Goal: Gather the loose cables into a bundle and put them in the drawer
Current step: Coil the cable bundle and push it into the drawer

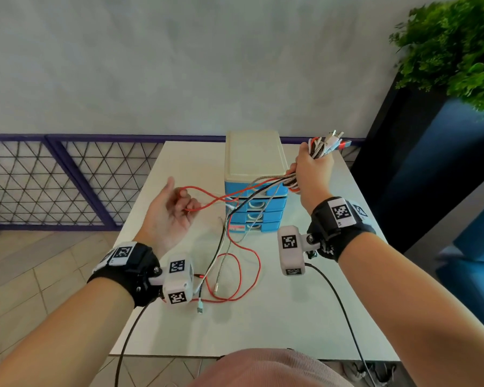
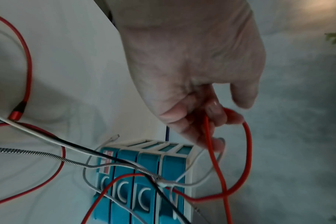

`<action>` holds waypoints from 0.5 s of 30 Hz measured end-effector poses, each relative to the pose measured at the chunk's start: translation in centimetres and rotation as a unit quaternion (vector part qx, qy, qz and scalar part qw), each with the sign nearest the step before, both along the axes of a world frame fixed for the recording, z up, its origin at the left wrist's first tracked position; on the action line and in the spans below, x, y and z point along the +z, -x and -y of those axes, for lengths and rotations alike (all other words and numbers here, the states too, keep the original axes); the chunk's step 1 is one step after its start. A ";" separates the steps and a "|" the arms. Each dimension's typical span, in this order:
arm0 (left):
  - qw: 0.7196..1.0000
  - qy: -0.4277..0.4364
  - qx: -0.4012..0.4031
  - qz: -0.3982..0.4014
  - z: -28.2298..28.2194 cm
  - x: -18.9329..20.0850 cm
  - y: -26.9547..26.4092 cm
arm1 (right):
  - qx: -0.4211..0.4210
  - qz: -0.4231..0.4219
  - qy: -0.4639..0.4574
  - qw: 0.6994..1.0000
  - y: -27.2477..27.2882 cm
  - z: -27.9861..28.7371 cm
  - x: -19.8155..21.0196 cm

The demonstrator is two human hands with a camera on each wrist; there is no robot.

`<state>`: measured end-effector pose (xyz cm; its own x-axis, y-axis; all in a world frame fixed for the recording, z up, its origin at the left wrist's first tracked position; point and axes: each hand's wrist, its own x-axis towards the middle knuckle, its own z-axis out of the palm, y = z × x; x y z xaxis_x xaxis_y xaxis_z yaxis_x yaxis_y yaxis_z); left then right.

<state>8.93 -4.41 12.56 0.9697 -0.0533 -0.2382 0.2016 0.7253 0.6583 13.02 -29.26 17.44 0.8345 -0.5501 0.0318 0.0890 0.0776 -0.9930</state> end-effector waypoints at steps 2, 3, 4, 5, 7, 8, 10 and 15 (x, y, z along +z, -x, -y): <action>1.000 0.006 0.004 0.011 0.4 -0.2 -0.3 | 0.001 0.004 -0.003 1.000 0.0 -0.1 0.1; 1.000 0.003 -0.002 0.011 0.7 -0.1 -0.4 | 0.003 0.004 -0.006 1.000 0.0 -0.2 0.1; 1.000 -0.012 -0.019 0.012 0.8 0.2 -0.5 | 0.003 0.001 -0.008 1.000 0.0 -0.2 0.1; 0.998 -0.043 -0.047 0.021 0.8 0.5 -0.5 | 0.001 -0.001 -0.010 1.000 -0.1 -0.2 0.1; 0.966 -0.219 -0.122 0.061 0.8 1.0 -0.4 | -0.007 0.005 -0.016 1.000 -0.2 0.2 0.2; 0.911 -0.365 -0.166 0.097 0.8 1.1 -0.2 | -0.013 0.011 -0.021 1.000 -0.3 0.4 0.3; 0.740 -0.598 -0.263 0.163 0.8 0.9 0.1 | -0.019 0.013 -0.026 0.999 -0.4 0.8 0.5; 0.429 -0.813 -0.310 0.242 -0.2 -1.8 -0.4 | -0.008 0.008 -0.036 0.999 -0.3 0.7 0.6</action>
<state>9.30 -4.23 10.81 0.8459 -0.4817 -0.2289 -0.4220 -0.8670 0.2649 13.30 -29.98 18.05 0.8251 -0.5650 0.0058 0.1072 0.1465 -0.9834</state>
